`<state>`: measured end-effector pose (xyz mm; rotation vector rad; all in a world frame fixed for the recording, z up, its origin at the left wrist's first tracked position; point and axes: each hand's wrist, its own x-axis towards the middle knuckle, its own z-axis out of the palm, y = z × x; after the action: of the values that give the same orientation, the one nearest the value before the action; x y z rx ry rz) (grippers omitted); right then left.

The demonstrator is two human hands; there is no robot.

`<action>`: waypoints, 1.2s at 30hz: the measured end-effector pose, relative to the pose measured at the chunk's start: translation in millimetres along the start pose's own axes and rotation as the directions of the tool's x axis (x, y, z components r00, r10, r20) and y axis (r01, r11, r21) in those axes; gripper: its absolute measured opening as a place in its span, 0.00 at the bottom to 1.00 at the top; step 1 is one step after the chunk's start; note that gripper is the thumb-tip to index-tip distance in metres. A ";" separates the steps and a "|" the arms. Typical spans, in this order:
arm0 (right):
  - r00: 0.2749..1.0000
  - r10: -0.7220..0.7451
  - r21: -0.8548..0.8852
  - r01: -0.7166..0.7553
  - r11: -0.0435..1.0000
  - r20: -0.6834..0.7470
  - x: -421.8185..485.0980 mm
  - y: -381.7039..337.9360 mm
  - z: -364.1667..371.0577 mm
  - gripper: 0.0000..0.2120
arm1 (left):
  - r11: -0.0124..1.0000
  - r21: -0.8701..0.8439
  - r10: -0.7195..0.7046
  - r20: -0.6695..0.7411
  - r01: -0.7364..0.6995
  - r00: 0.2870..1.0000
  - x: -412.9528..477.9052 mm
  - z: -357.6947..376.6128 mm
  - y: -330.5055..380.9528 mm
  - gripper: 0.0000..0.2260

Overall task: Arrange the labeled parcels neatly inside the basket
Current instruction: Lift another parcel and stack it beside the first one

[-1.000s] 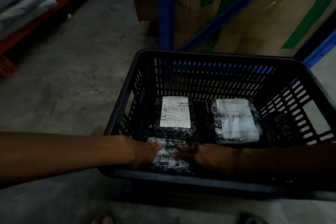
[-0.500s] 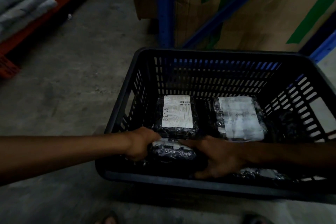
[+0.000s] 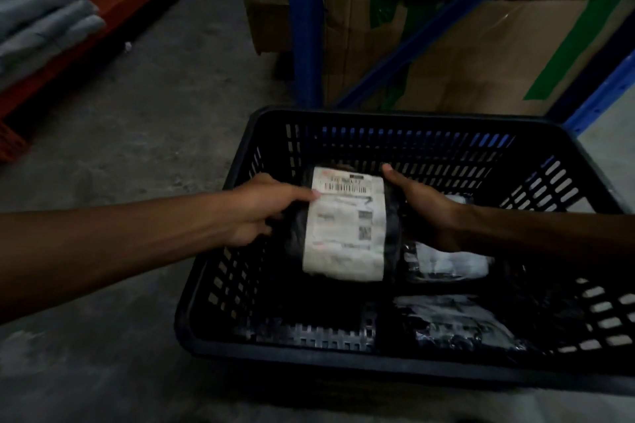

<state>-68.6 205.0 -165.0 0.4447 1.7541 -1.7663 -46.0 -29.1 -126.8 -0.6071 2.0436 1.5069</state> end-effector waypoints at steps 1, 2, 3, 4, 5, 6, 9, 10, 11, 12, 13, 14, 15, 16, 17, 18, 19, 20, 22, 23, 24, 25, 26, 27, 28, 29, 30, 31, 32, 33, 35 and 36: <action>0.999 0.028 0.043 -0.027 0.999 -0.017 1.6 -5.5 1.8 0.29 | 1.000 -0.017 0.022 0.007 -0.022 1.000 1.2 -0.9 4.3 0.24; 0.999 0.046 0.063 -0.045 0.997 0.000 2.2 -10.7 4.9 0.30 | 0.999 -0.016 0.034 0.003 -0.034 0.999 3.4 -1.0 7.0 0.25; 0.998 0.050 0.063 -0.053 0.997 0.039 1.7 -16.1 9.9 0.29 | 0.999 -0.008 0.038 -0.017 -0.038 0.999 6.5 0.3 8.2 0.25; 0.996 0.046 0.047 -0.049 0.998 0.071 0.9 -20.6 16.4 0.25 | 0.999 -0.001 0.040 -0.042 -0.040 0.998 11.1 2.7 7.3 0.25; 0.996 0.040 0.018 -0.042 0.999 0.080 1.9 -23.0 22.5 0.21 | 0.999 0.018 0.044 -0.077 -0.042 0.996 15.2 6.2 5.0 0.24; 0.998 0.029 -0.008 -0.028 1.000 0.050 3.0 -23.5 28.0 0.18 | 0.998 0.042 0.048 -0.101 -0.044 0.994 18.3 10.5 2.2 0.23; 0.995 -0.021 -0.087 0.012 0.996 -0.093 12.8 -12.5 35.9 0.17 | 0.994 0.105 0.056 -0.141 -0.041 0.988 31.5 21.6 -6.3 0.24; 0.995 -0.018 -0.089 0.010 0.996 -0.095 16.5 -7.7 37.5 0.16 | 0.993 0.116 0.055 -0.147 -0.038 0.988 35.4 24.0 -8.0 0.24; 0.996 -0.017 -0.093 0.009 0.996 -0.087 21.5 -2.6 37.9 0.15 | 0.992 0.126 0.049 -0.158 -0.029 0.986 39.1 25.2 -9.0 0.24; 0.997 -0.017 -0.105 0.009 0.994 -0.077 26.2 2.1 37.8 0.14 | 0.989 0.144 0.042 -0.163 -0.018 0.986 43.9 25.7 -10.4 0.24; 0.998 -0.016 -0.129 0.007 0.992 -0.062 30.5 6.3 37.3 0.14 | 0.986 0.167 0.030 -0.160 -0.003 0.987 48.7 26.5 -12.3 0.24; 0.999 -0.007 -0.160 0.000 0.987 -0.044 34.4 10.9 36.9 0.15 | 0.980 0.197 0.014 -0.146 0.015 0.989 53.8 27.6 -15.6 0.23; 1.000 0.003 -0.200 -0.008 0.980 -0.026 38.7 15.8 36.3 0.17 | 0.974 0.222 -0.014 -0.124 0.042 0.992 56.1 30.1 -18.7 0.22; 1.000 0.009 -0.251 -0.011 0.968 -0.008 41.0 20.1 37.1 0.18 | 0.969 0.240 -0.040 -0.102 0.064 0.994 57.9 32.9 -22.2 0.20; 1.000 0.008 -0.292 -0.007 0.956 0.002 42.9 23.6 38.6 0.19 | 0.965 0.252 -0.055 -0.091 0.077 0.994 59.5 35.5 -24.9 0.19; 1.000 0.001 -0.319 -0.002 0.948 -0.003 43.8 26.0 40.0 0.20 | 0.960 0.268 -0.056 -0.096 0.080 0.994 61.6 37.9 -27.0 0.19; 1.000 -0.005 -0.334 0.001 0.943 -0.012 44.3 27.0 40.9 0.21 | 0.954 0.287 -0.055 -0.112 0.085 0.992 61.8 40.3 -26.8 0.18; 1.000 0.002 -0.337 -0.007 0.942 -0.014 43.9 25.6 41.4 0.21 | 0.946 0.311 -0.050 -0.128 0.088 0.990 61.7 43.3 -25.9 0.19; 1.000 0.025 -0.378 -0.020 0.925 0.008 39.2 17.3 37.5 0.18 | 0.908 0.411 0.000 -0.182 0.076 0.983 59.3 50.6 -22.5 0.24; 1.000 0.012 -0.459 -0.007 0.888 0.007 33.5 9.6 32.8 0.17 | 0.860 0.507 0.068 -0.213 0.051 0.975 56.0 55.3 -20.3 0.30; 1.000 -0.028 -0.591 0.016 0.806 -0.011 26.5 1.8 25.0 0.16 | 0.791 0.612 0.171 -0.204 -0.011 0.964 51.3 60.7 -18.7 0.35; 0.993 -0.112 -0.739 0.057 0.671 -0.025 18.5 -4.8 13.9 0.16 | 0.715 0.690 0.286 -0.137 -0.116 0.948 45.8 67.2 -17.3 0.39; 0.978 -0.207 -0.867 0.087 0.491 -0.019 10.2 -9.4 0.5 0.18 | 0.633 0.734 0.390 -0.026 -0.248 0.920 41.5 75.1 -17.4 0.40; 0.956 -0.292 -0.945 0.107 0.308 0.012 3.2 -11.7 -14.4 0.21 | 0.540 0.754 0.464 0.104 -0.374 0.880 37.3 84.1 -18.7 0.41; 0.949 -0.311 -0.983 0.106 0.147 0.056 -3.2 -9.9 -31.7 0.26 | 0.433 0.767 0.502 0.231 -0.474 0.833 33.4 93.9 -20.7 0.42; 0.963 -0.256 -0.996 0.092 0.004 0.088 -10.0 -6.2 -48.2 0.34 | 0.324 0.776 0.504 0.342 -0.541 0.793 30.7 104.4 -22.7 0.43; 0.981 -0.175 -0.991 0.064 -0.117 0.084 -17.1 1.6 -63.2 0.40 | 0.237 0.779 0.472 0.430 -0.581 0.769 29.0 115.5 -24.0 0.44; 0.988 -0.135 -0.973 0.038 -0.228 0.070 -23.9 12.3 -74.5 0.42 | 0.180 0.781 0.413 0.492 -0.598 0.766 28.3 126.6 -24.8 0.46; 0.970 -0.218 -0.949 0.038 -0.312 0.110 -28.4 25.2 -83.1 0.40 | 0.146 0.784 0.347 0.530 -0.603 0.774 28.2 138.2 -25.4 0.47; 0.914 -0.351 -0.931 0.068 -0.359 0.203 -28.4 39.4 -93.1 0.35 | 0.122 0.794 0.295 0.544 -0.595 0.786 28.0 149.7 -26.1 0.48; 0.877 -0.442 -0.951 0.052 -0.305 0.190 -30.4 57.1 -98.8 0.28 | 0.091 0.834 0.279 0.503 -0.544 0.818 27.6 171.5 -30.4 0.45; 0.855 -0.496 -0.972 0.041 -0.230 0.153 -28.6 69.0 -100.9 0.28 | 0.084 0.858 0.311 0.460 -0.507 0.832 28.2 180.0 -34.1 0.41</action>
<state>-21.5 313.2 -208.0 -0.5226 2.9739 0.1656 -19.6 132.7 -213.2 0.6931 2.5741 0.0908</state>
